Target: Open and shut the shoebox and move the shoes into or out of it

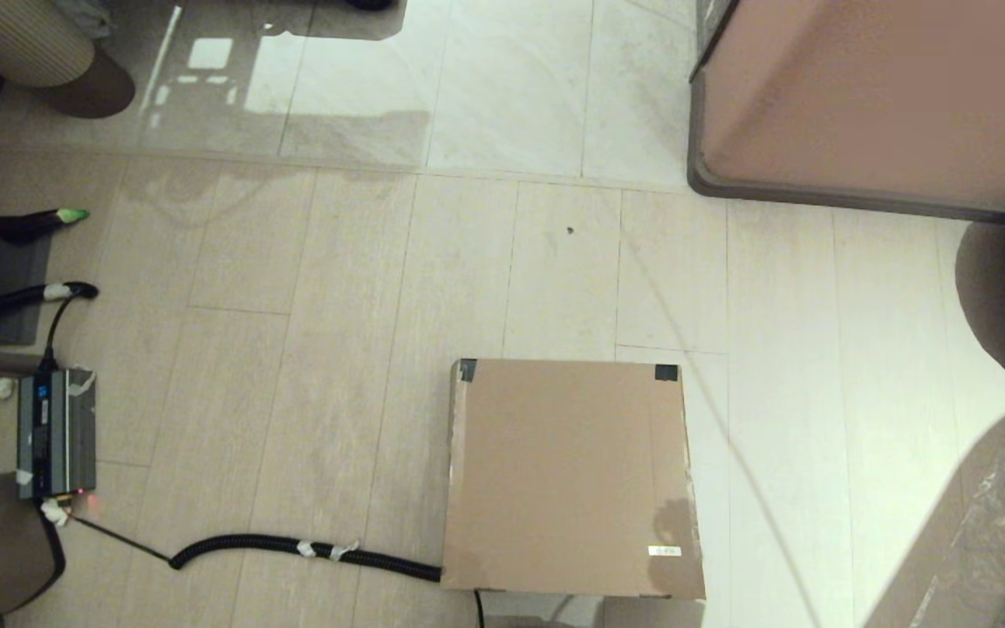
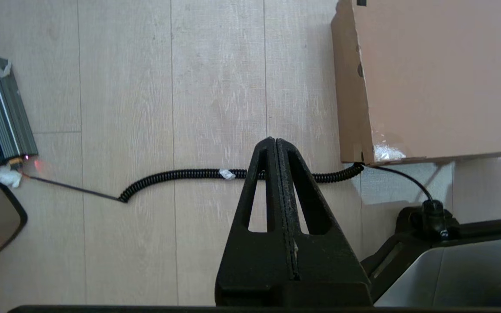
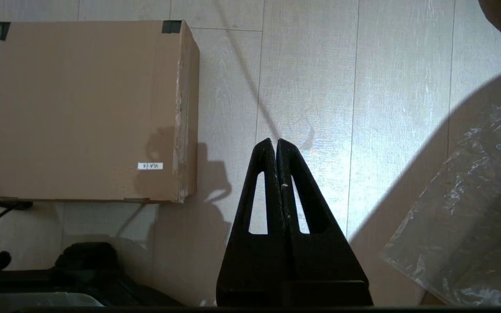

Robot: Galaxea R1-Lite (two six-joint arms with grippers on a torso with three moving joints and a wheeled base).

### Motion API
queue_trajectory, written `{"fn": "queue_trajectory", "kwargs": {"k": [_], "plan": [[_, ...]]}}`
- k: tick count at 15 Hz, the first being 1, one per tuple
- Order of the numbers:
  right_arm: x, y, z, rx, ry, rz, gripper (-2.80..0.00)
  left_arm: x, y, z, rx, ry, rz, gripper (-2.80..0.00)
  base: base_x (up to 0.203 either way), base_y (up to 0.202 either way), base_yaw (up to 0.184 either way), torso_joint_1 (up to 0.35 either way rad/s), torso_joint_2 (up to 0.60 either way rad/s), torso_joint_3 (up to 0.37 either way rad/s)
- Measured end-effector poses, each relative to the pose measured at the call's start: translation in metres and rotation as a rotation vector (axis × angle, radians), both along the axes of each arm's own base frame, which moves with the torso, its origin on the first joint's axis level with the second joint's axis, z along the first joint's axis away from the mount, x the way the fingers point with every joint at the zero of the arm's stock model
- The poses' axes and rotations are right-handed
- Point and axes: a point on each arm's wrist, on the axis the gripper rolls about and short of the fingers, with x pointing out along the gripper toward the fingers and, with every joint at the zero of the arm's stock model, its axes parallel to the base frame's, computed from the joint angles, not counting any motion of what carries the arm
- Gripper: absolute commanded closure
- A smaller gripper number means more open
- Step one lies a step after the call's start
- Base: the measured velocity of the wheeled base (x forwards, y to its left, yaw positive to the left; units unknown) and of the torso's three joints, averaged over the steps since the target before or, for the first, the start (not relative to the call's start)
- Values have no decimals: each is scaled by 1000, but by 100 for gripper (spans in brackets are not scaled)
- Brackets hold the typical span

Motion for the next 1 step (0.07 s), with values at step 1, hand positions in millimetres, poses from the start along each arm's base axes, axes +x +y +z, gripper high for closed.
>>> {"fn": "queue_trajectory", "kwargs": {"k": [1], "plan": [[0, 0, 0, 5, -1, 0, 0, 0, 0, 0, -14, 0, 8, 0, 0, 0, 0, 0, 0, 0]]}}
